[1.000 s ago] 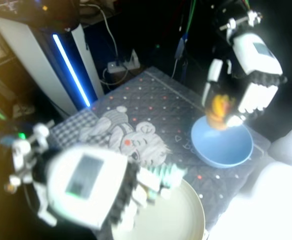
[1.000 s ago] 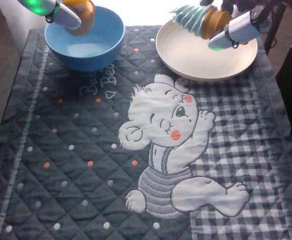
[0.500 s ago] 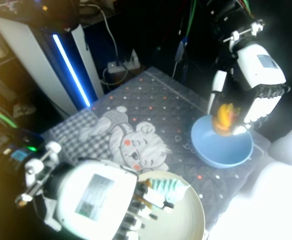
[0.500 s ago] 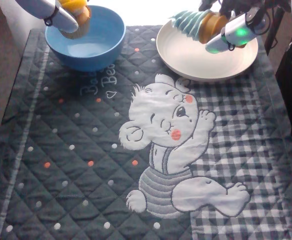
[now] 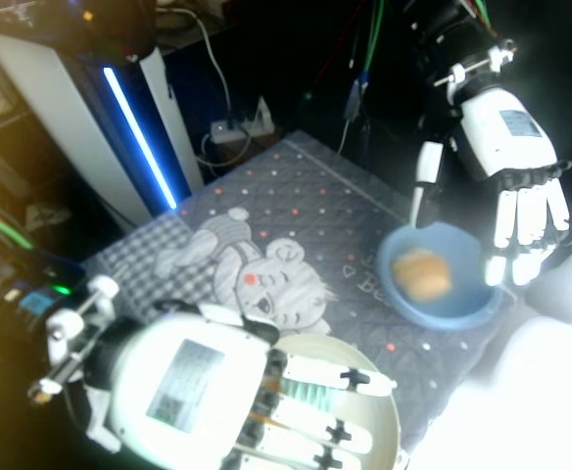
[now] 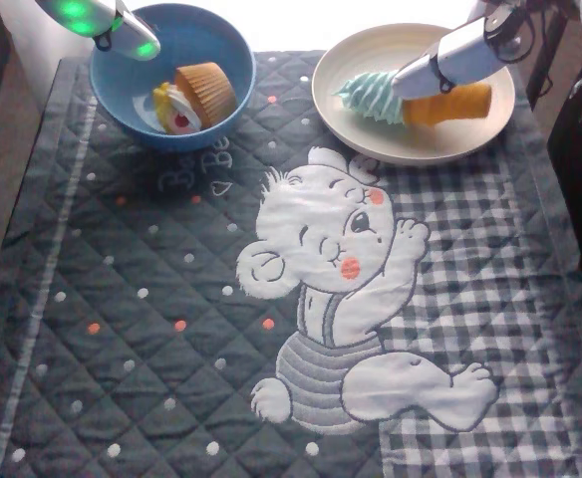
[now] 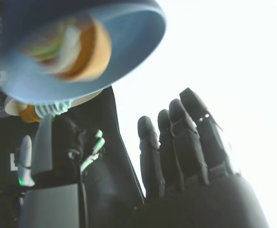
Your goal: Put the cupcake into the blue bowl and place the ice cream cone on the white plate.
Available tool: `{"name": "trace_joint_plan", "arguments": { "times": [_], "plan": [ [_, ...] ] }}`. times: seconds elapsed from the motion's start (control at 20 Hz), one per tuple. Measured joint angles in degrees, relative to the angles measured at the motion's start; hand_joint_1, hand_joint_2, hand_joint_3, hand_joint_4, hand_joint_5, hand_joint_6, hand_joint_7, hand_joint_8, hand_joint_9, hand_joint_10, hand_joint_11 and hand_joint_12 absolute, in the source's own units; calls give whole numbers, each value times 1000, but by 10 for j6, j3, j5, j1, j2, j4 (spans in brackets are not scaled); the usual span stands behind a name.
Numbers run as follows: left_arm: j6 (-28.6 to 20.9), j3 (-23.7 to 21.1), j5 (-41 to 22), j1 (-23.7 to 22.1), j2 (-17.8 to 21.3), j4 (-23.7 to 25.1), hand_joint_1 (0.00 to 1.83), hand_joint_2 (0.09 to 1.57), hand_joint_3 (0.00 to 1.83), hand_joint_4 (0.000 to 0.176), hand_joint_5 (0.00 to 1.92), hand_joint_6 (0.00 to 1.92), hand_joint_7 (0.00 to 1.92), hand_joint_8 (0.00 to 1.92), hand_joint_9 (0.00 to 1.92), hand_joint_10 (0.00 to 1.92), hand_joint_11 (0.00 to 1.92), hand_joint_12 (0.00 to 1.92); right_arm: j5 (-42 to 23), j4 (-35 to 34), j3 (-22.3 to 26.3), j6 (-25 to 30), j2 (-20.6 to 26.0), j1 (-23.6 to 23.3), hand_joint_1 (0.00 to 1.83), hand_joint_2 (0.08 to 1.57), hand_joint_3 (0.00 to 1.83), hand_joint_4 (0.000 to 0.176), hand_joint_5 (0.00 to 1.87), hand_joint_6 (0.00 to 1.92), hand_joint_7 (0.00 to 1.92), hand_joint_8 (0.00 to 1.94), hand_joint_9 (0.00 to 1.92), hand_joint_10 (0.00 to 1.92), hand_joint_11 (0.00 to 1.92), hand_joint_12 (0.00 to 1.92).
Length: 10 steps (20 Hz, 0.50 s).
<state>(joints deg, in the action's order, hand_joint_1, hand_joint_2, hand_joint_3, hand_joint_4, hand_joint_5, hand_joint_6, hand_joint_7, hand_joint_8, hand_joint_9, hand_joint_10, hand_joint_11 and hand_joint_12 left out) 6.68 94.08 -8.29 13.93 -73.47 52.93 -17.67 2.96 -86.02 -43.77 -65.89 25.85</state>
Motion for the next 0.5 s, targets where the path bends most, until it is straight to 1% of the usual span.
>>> {"name": "trace_joint_plan", "arguments": {
  "times": [0.05, 0.1, 0.15, 0.2, 0.25, 0.3, 0.35, 0.4, 0.45, 0.5],
  "plan": [
    [0, -2, -2, 0, 0, 0, 1071, 887, 0, 12, 638, 4, 480, 7, 444, 2, 60, 970, -1, 0, 2, 0, 3, 0, 748, 830, 0, 176, 0, 0, 111, 4, 59, 15, 0, 454],
    [0, -2, -5, 0, 0, 0, 1071, 878, 0, 14, 639, 4, 487, 8, 452, 4, 65, 967, -1, 0, 4, 0, 5, 0, 754, 825, 0, 176, 0, 0, 101, 1, 39, 7, 0, 361],
    [0, -3, -8, 0, 0, 0, 1050, 881, 0, 21, 638, 3, 490, 8, 480, 15, 118, 987, -1, 0, 5, 0, 5, 0, 758, 817, 0, 176, 0, 0, 88, 2, 30, 2, 0, 294],
    [0, -3, -10, 0, 0, 0, 1022, 889, 0, 27, 628, 0, 488, 5, 477, 12, 122, 987, -2, 0, 7, 0, 6, 0, 777, 823, 0, 176, 0, 0, 71, 8, 19, 5, 0, 376],
    [0, -3, -12, 0, 0, -1, 1017, 890, 0, 26, 626, 0, 488, 4, 472, 8, 106, 978, -6, 0, 12, 0, 7, 0, 800, 824, 0, 176, 0, 0, 56, 3, 26, 5, 0, 547],
    [0, -3, -15, 0, 1, -4, 1031, 881, 0, 17, 632, 3, 498, 7, 471, 7, 88, 970, -10, 0, 17, 0, 7, 0, 816, 830, 0, 176, 0, 0, 14, 4, 19, 3, 0, 792],
    [0, -3, -23, 1, 1, -10, 1042, 882, 0, 7, 619, 0, 487, 2, 462, 3, 71, 963, -18, 0, 24, 0, 10, 0, 808, 822, 0, 176, 0, 0, 56, 5, 47, 8, 0, 795],
    [0, -6, -29, 2, 4, -16, 1046, 879, 0, 2, 616, 0, 487, 1, 454, 0, 44, 956, -26, 3, 35, 0, 16, 0, 822, 828, 0, 176, 0, 0, 62, 1, 53, 5, 0, 747],
    [1, -11, -38, 2, 11, -22, 1028, 883, 0, 0, 595, 0, 480, 2, 439, 1, 56, 872, -38, 5, 47, 0, 24, 0, 823, 823, 0, 176, 0, 0, 75, 2, 93, 11, 0, 874],
    [14, -19, -49, 2, 20, -43, 1033, 858, 0, 0, 607, 0, 508, 1, 476, 3, 206, 719, -55, 6, 59, 0, 34, 0, 820, 825, 0, 176, 4, 0, 72, 1, 113, 11, 0, 925]
  ]
}}
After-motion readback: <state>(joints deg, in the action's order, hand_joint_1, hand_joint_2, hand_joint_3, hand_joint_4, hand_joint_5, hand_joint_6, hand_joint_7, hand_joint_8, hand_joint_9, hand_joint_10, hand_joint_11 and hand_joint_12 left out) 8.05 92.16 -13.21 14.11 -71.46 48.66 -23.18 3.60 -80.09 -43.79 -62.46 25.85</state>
